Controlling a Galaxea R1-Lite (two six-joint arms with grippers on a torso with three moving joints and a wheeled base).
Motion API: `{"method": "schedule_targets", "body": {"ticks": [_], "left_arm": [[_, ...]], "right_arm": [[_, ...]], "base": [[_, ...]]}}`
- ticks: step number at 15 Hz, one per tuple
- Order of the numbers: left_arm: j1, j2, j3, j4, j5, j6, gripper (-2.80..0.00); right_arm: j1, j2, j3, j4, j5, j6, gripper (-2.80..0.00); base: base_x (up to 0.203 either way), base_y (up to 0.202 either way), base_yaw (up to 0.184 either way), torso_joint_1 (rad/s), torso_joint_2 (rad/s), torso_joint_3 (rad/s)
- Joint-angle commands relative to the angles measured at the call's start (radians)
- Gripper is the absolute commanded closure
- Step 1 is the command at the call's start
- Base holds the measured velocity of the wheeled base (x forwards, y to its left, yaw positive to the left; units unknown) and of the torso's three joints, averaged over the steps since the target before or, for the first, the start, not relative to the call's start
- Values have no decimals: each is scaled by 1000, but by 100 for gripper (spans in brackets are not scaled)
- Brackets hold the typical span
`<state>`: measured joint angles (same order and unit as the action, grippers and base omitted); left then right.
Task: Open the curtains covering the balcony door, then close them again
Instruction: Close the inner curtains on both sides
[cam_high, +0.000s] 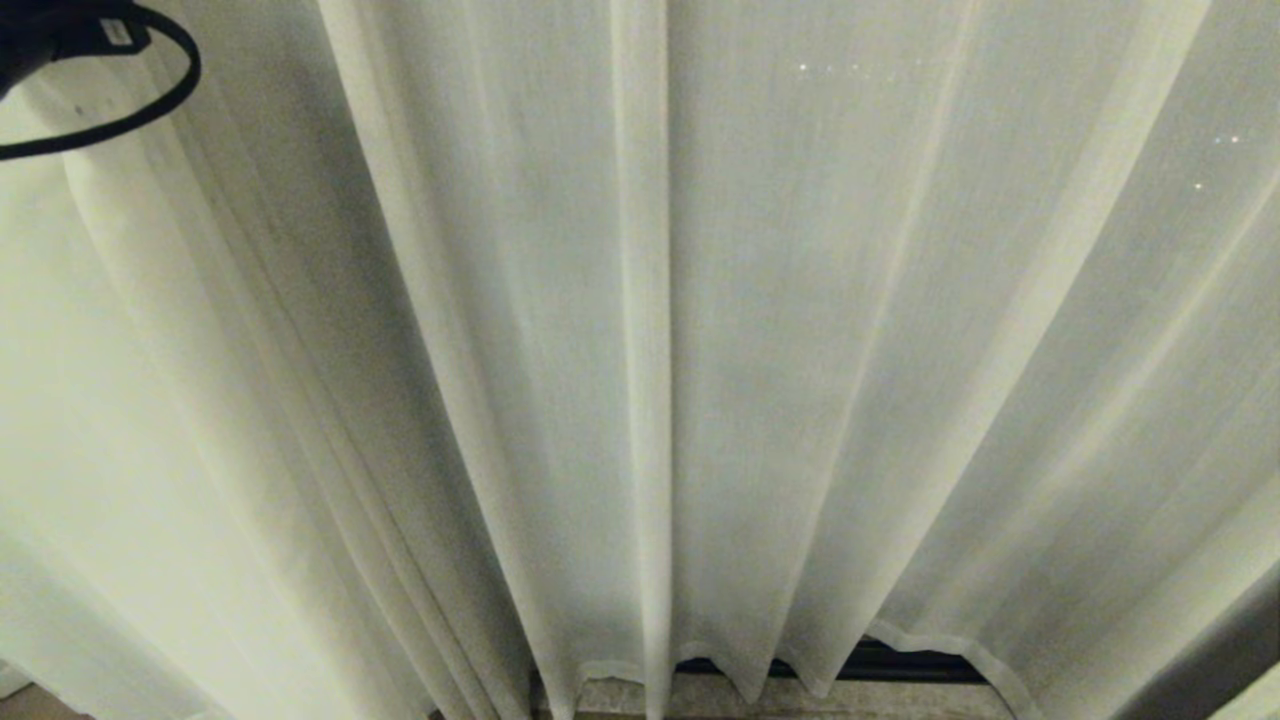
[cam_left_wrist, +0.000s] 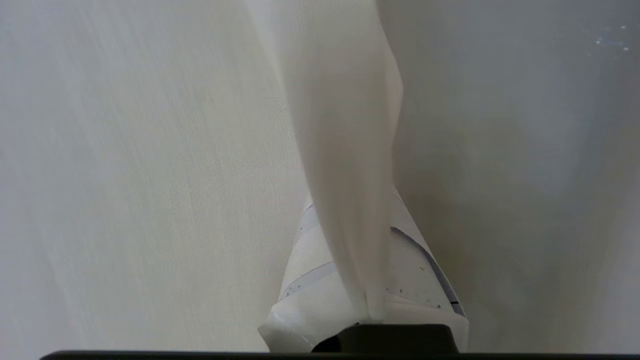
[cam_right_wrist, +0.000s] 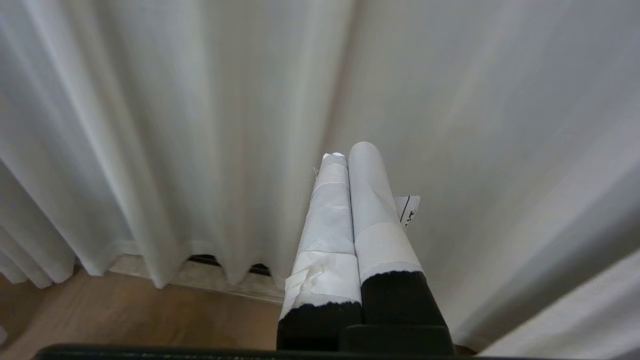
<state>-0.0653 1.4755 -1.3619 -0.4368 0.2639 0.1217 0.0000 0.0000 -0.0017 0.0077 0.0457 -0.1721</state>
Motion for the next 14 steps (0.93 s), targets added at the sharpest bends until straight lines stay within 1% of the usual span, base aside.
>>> {"method": "schedule_targets", "body": {"ticks": [1, 10, 12, 14], "left_arm": [[-3, 2, 0, -2, 1, 1, 0], [-13, 2, 0, -3, 3, 1, 0], [-11, 0, 3, -5, 3, -1, 0], [-11, -2, 7, -5, 3, -1, 0]], "right_arm": [[0, 2, 0, 0, 0, -1, 0], [0, 2, 0, 0, 0, -1, 0], [0, 2, 0, 0, 0, -1, 0], [0, 2, 0, 0, 0, -1, 0]], "base": [[0, -189, 0, 5, 1, 2], [0, -195, -1, 1, 4, 1], [0, -121, -1, 2, -3, 0], [0, 0, 0, 0, 0, 0]]}}
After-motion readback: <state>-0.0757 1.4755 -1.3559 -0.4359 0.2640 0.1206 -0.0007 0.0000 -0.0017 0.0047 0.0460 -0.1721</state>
